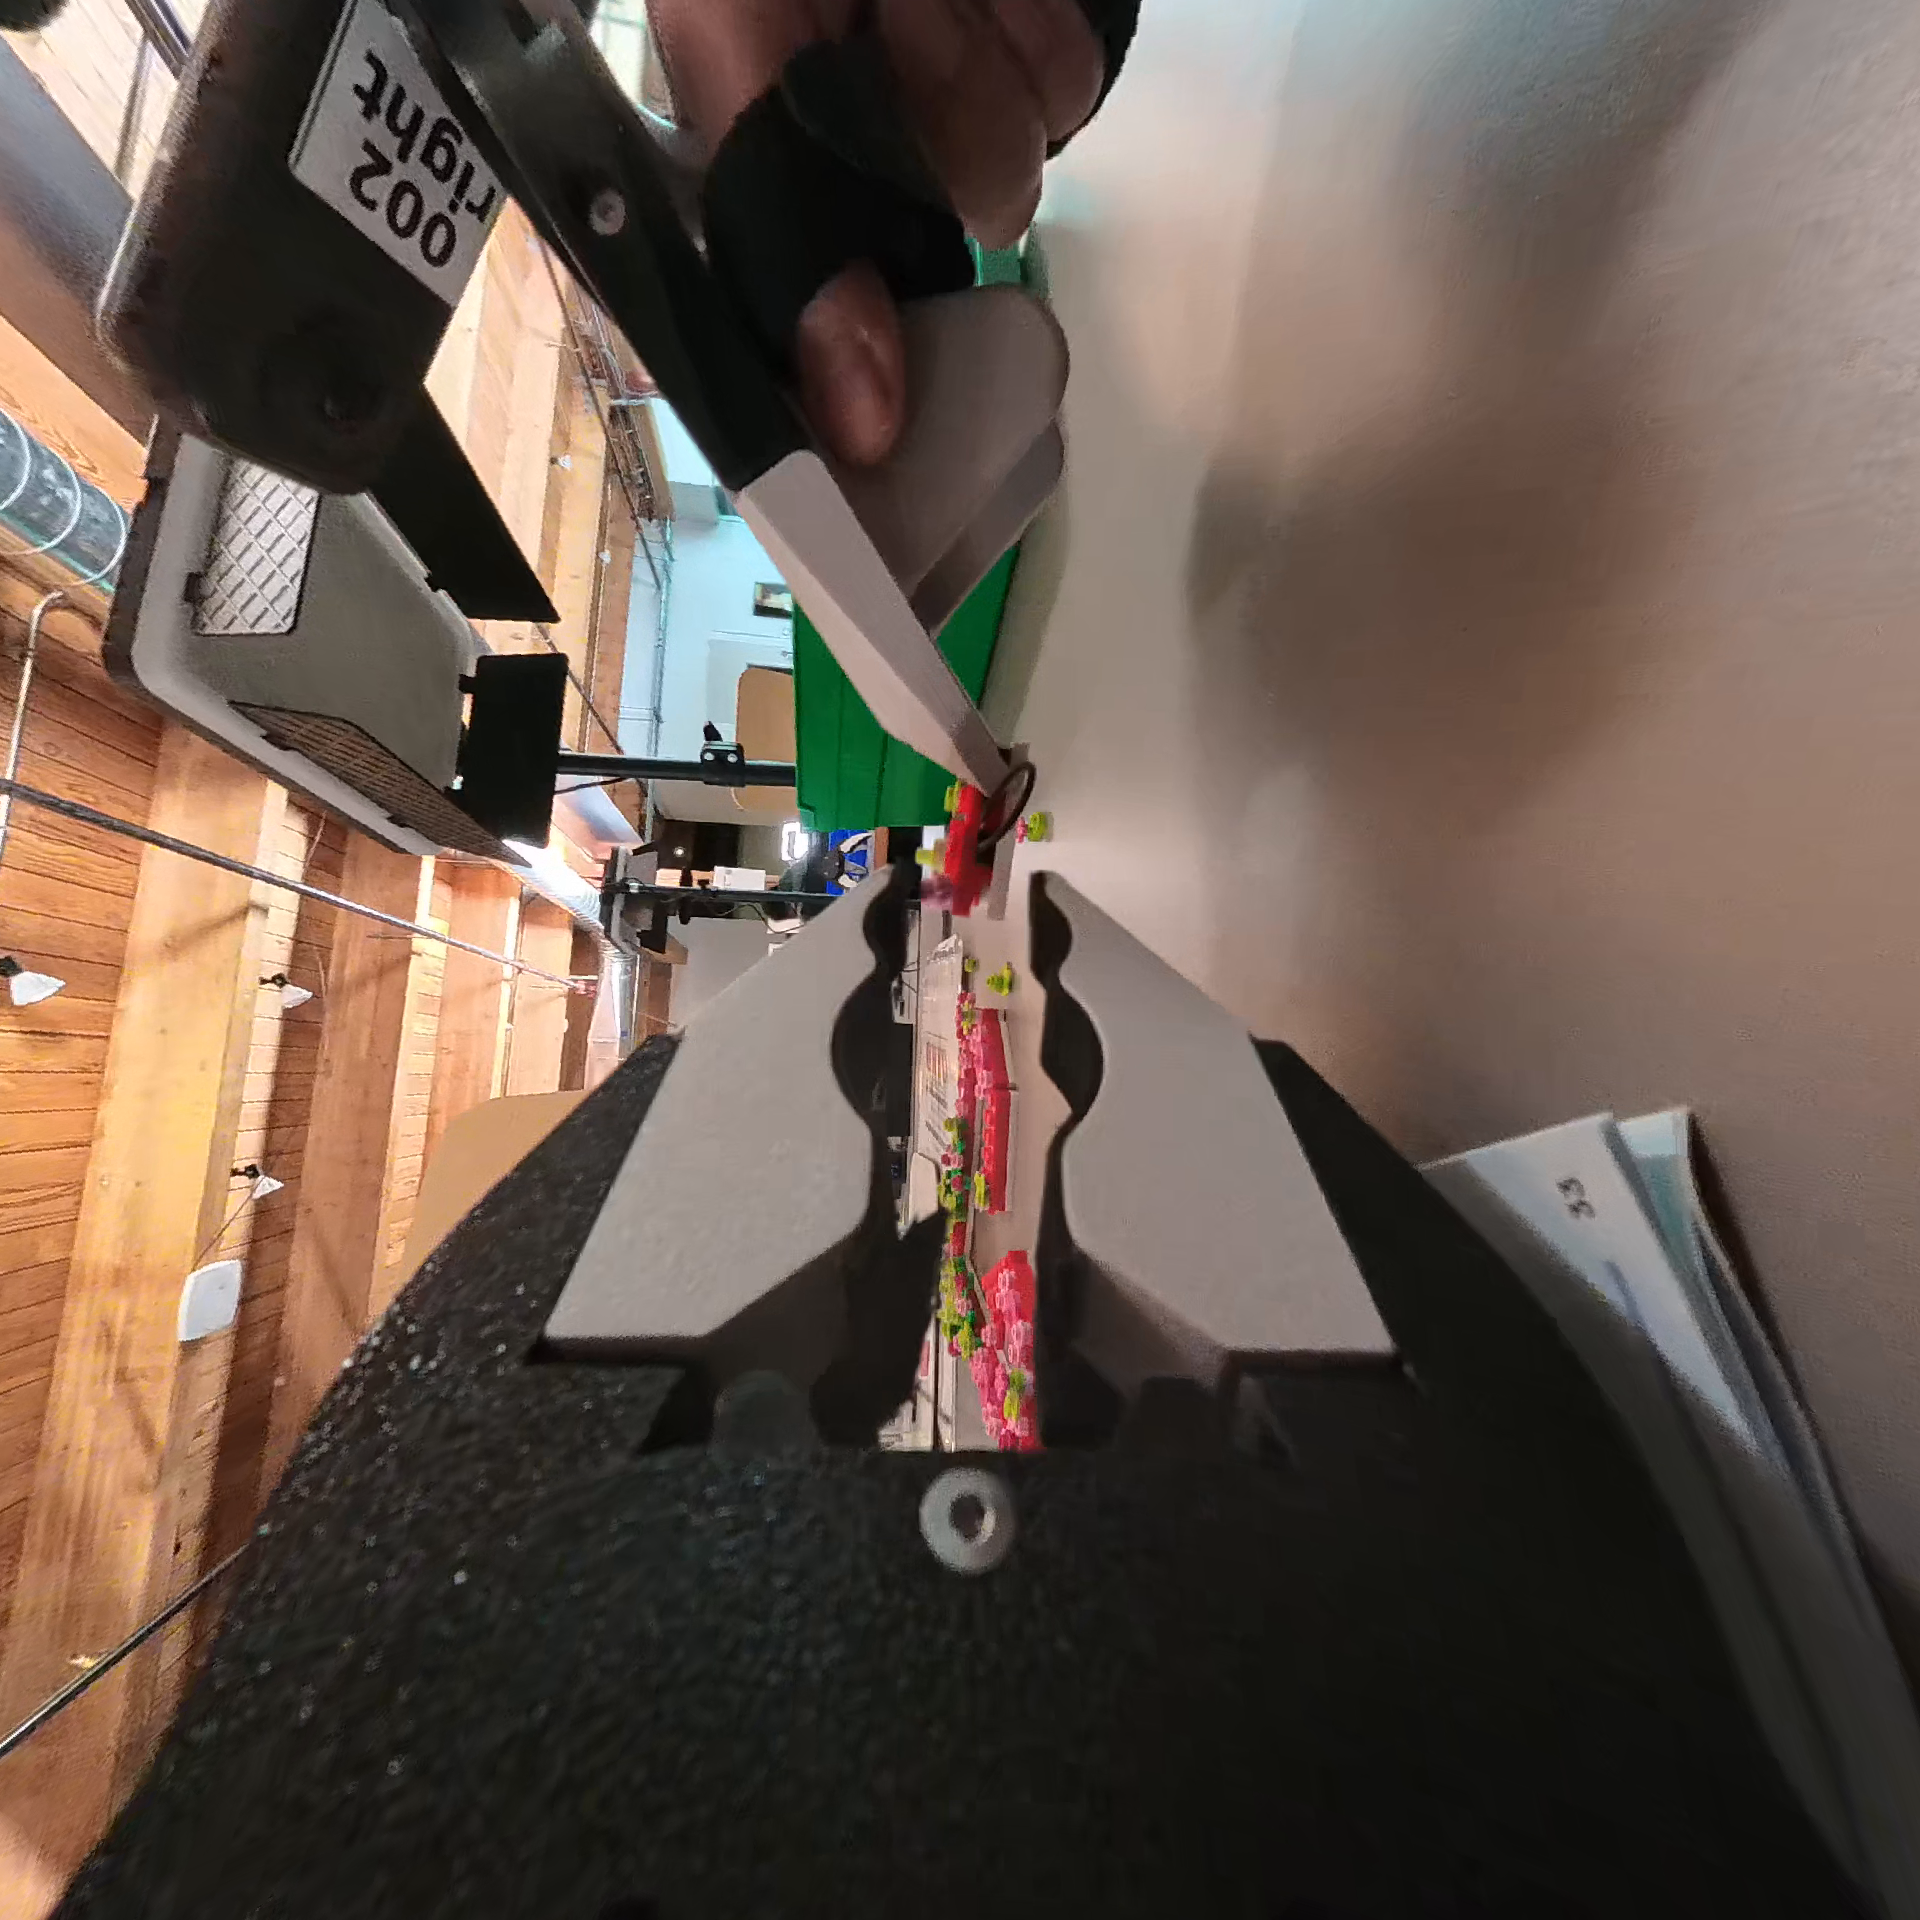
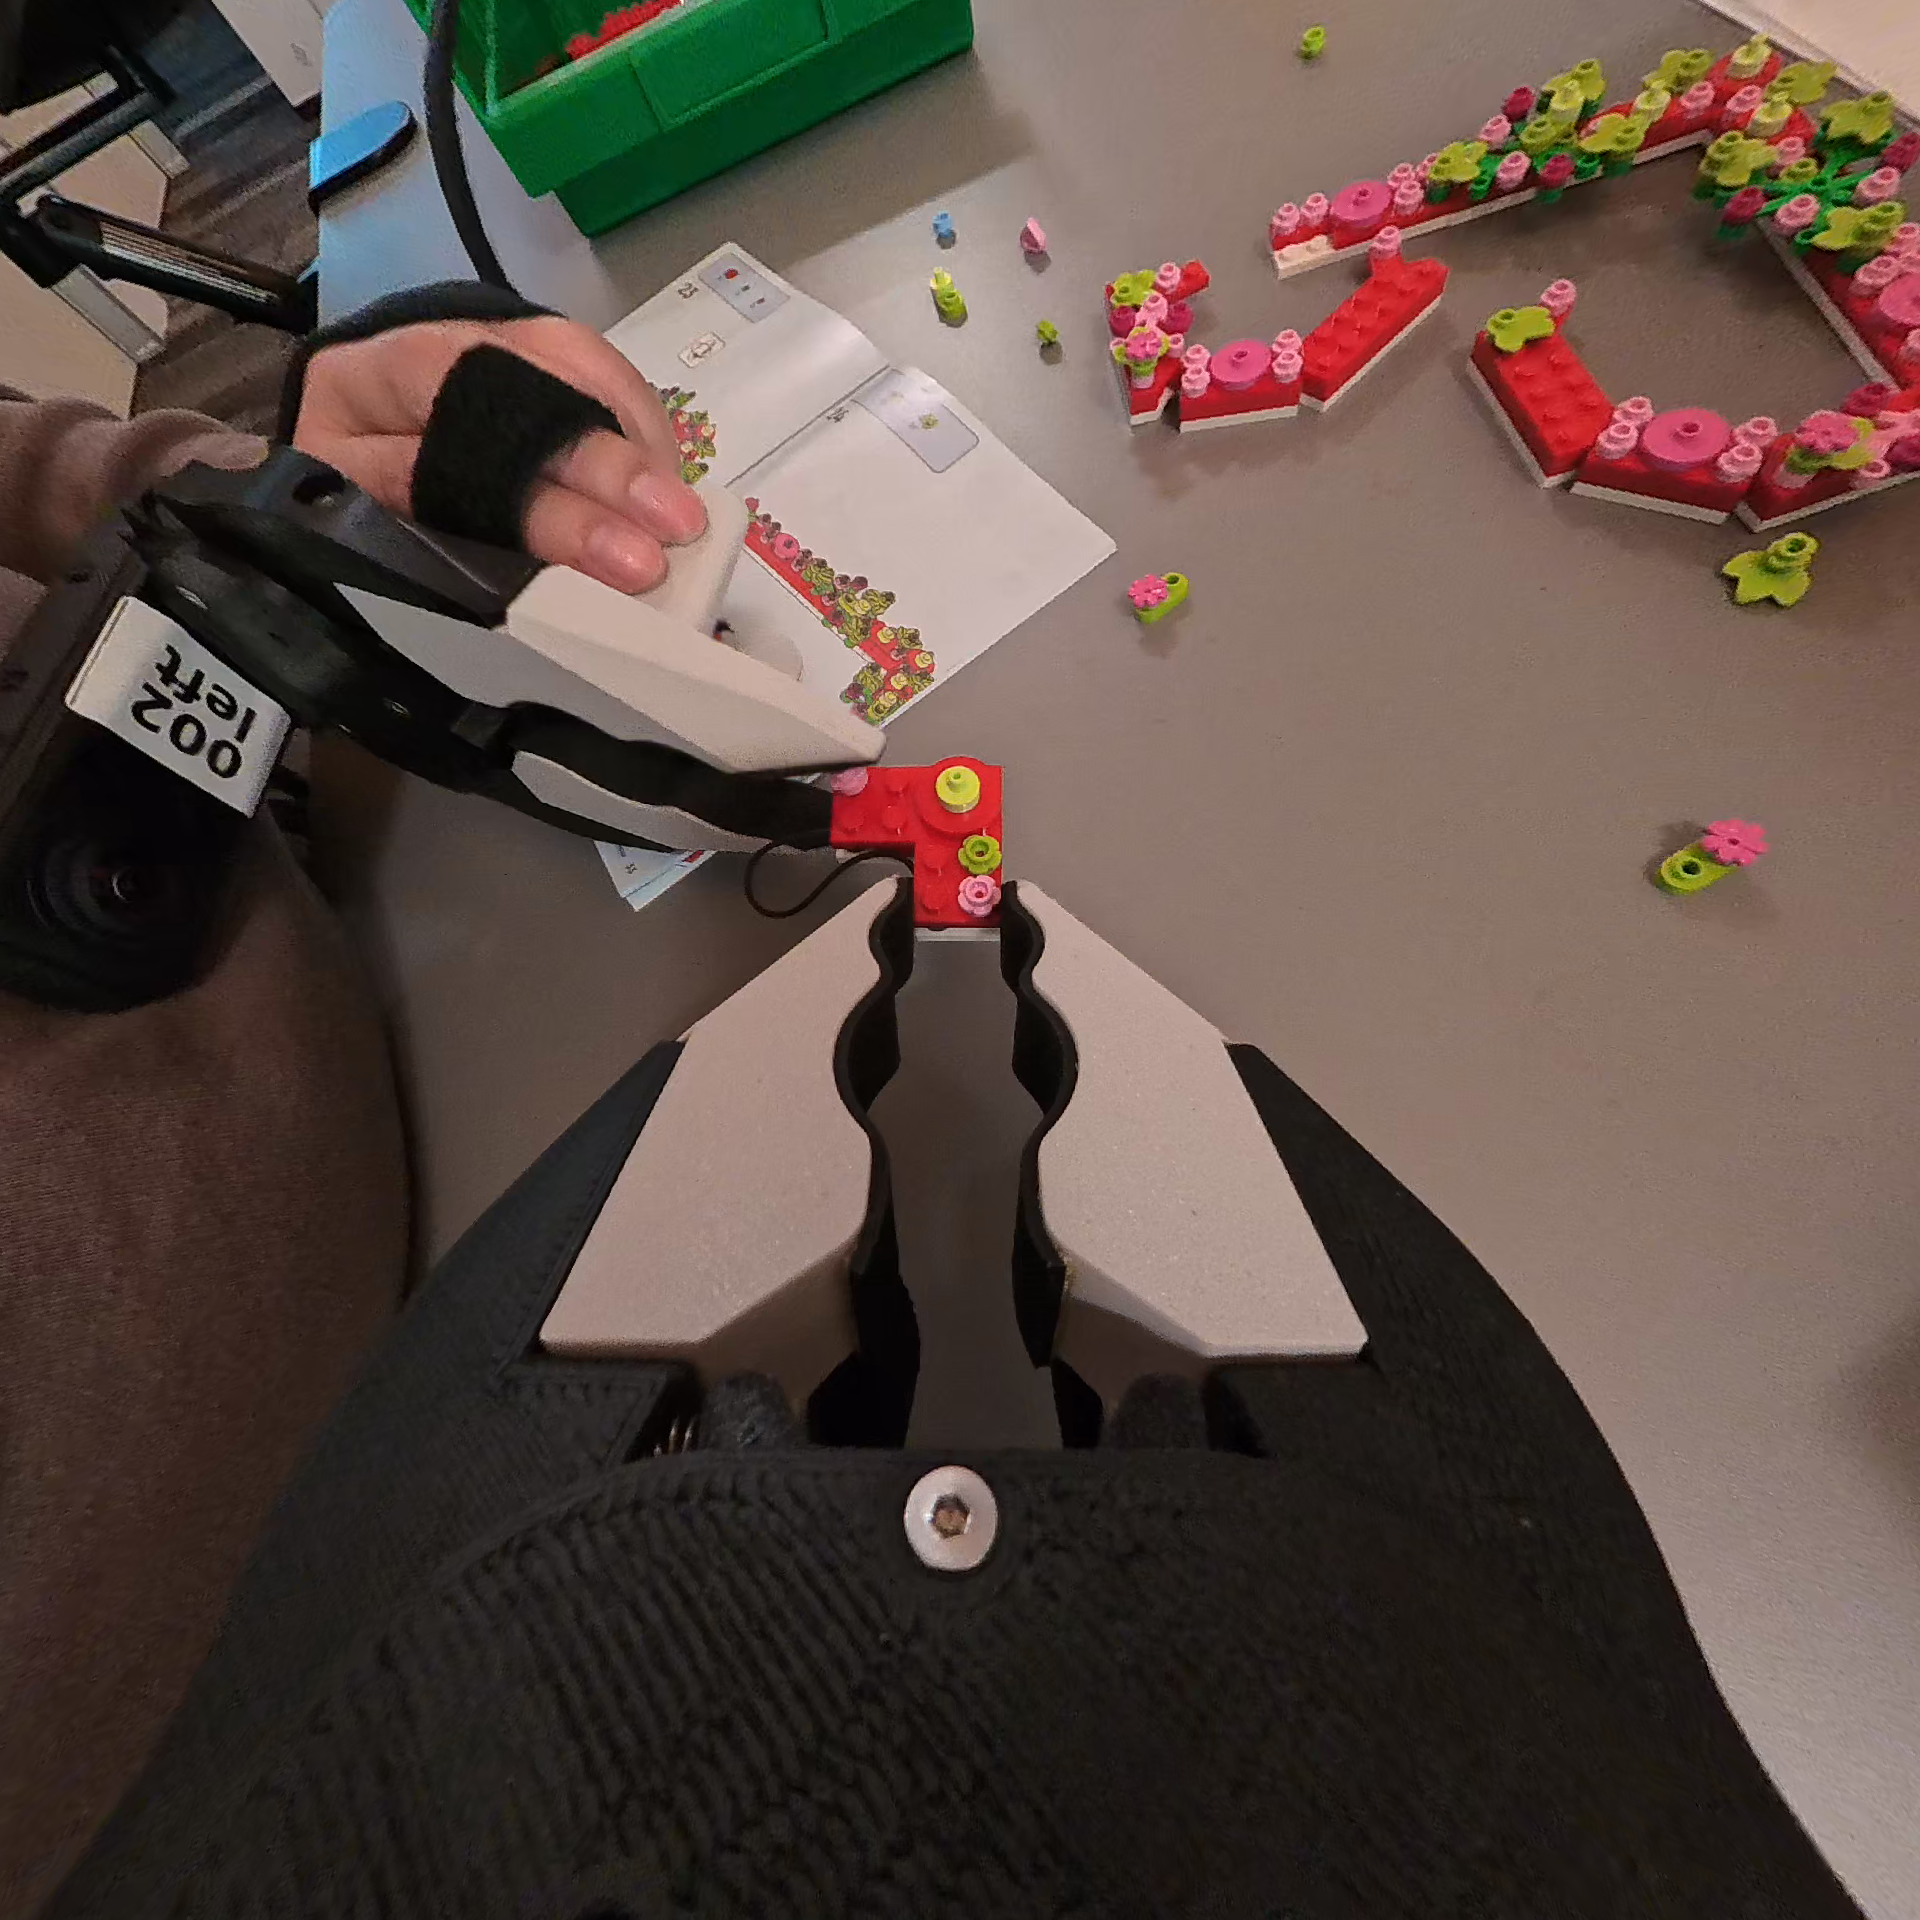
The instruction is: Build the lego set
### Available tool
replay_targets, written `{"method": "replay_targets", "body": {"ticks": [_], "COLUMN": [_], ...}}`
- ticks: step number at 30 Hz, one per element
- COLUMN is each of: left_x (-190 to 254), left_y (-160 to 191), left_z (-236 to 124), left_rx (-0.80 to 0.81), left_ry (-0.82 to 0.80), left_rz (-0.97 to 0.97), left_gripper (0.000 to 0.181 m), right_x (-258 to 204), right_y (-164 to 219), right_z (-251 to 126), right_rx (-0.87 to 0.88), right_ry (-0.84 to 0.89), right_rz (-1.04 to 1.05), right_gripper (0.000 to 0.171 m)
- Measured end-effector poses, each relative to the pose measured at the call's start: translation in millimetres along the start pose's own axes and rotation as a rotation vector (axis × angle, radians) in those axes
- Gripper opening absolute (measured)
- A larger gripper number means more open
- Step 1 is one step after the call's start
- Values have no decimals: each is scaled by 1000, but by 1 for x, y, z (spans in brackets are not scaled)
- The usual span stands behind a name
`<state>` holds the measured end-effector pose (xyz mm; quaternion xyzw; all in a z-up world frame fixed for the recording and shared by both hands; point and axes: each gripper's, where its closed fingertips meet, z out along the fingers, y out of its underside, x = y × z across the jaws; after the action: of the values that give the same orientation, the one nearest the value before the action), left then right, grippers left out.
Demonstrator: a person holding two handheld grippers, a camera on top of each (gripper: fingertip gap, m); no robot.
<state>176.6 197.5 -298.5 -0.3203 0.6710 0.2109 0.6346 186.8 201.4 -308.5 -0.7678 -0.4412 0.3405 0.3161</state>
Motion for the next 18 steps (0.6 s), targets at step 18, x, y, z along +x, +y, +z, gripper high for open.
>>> {"method": "replay_targets", "body": {"ticks": [18], "left_x": [10], "left_y": [1], "left_z": [-1], "left_rx": [-24], "left_ry": [70], "left_rz": [40], "left_gripper": [12], "right_x": [-3], "right_y": [7], "right_z": [6], "right_rx": [-44], "right_ry": [4], "right_rz": [-28], "right_gripper": [14]}}
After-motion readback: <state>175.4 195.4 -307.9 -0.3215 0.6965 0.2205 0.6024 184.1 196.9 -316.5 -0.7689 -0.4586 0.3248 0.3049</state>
